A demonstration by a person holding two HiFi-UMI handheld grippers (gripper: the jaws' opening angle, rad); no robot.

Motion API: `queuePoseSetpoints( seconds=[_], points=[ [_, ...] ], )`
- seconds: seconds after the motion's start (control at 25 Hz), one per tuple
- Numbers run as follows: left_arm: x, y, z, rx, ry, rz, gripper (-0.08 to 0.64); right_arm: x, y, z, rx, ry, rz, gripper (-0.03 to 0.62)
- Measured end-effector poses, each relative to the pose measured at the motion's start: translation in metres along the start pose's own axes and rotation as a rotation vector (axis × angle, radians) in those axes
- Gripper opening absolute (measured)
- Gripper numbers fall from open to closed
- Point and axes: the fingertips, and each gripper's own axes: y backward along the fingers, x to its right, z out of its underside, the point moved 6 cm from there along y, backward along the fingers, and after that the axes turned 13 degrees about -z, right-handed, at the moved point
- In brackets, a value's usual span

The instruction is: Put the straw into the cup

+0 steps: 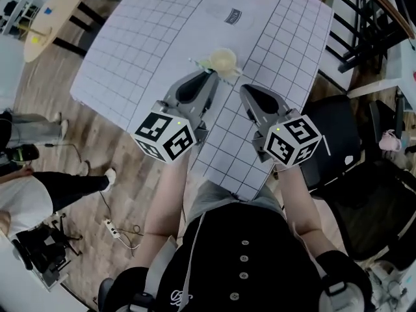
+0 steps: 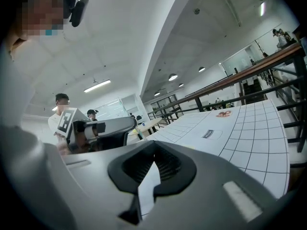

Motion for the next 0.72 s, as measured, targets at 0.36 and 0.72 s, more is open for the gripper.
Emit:
queuePoseSetpoints(
  seconds=[0.36, 0.72],
  points=[
    [-0.032, -0.036, -0.005, -0.006, -0.015, 0.026, 0.023, 0.023, -0.020, 0.004, 0.013, -0.024, 0.067, 0.000],
    [-0.056, -0.067, 0.010, -0.059, -0.030, 0.008, 0.024, 0.043, -0.029, 0.017, 0.005, -0.072, 0.124, 0.000]
  ],
)
